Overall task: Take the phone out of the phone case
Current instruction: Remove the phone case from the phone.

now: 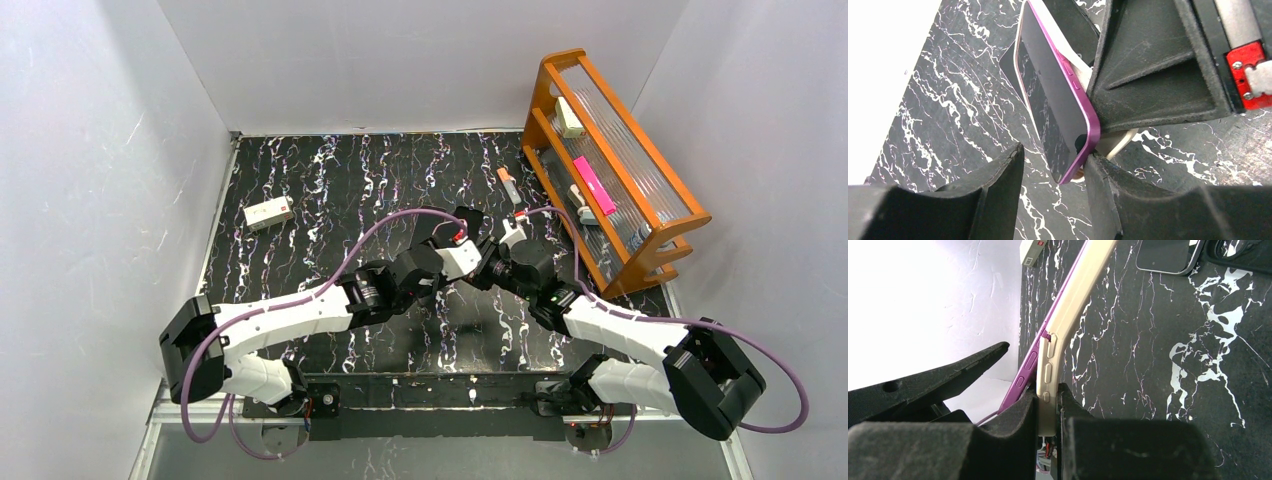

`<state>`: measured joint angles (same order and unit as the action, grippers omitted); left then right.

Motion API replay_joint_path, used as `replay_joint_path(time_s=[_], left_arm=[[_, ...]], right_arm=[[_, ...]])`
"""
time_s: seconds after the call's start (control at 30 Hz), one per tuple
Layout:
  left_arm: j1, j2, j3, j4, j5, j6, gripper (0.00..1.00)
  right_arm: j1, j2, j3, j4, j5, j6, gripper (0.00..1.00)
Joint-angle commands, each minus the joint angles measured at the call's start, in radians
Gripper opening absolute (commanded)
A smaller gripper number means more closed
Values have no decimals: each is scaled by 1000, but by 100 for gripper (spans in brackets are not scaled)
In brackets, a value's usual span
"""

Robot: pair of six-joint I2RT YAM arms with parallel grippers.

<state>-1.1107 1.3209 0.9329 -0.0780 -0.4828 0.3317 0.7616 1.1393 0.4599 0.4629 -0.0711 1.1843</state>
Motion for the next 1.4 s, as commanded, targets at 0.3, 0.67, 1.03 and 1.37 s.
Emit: replay_joint_path(time_s=[0.3,0.67,1.03,1.37], left_arm=[[6,15,-12,-1,42,-13,1],[3,-106,-66,17,44,-11,0],[3,-112,-71,10,-246,29,0],[3,-255,-104,-24,-174,54,0]], right_arm=[[28,2,24,156,-48,38,1],[28,-21,26,-62,202,44,1],[26,-21,50,-201,201,-37,1],[-61,-91,9,-332,282,-122,1]])
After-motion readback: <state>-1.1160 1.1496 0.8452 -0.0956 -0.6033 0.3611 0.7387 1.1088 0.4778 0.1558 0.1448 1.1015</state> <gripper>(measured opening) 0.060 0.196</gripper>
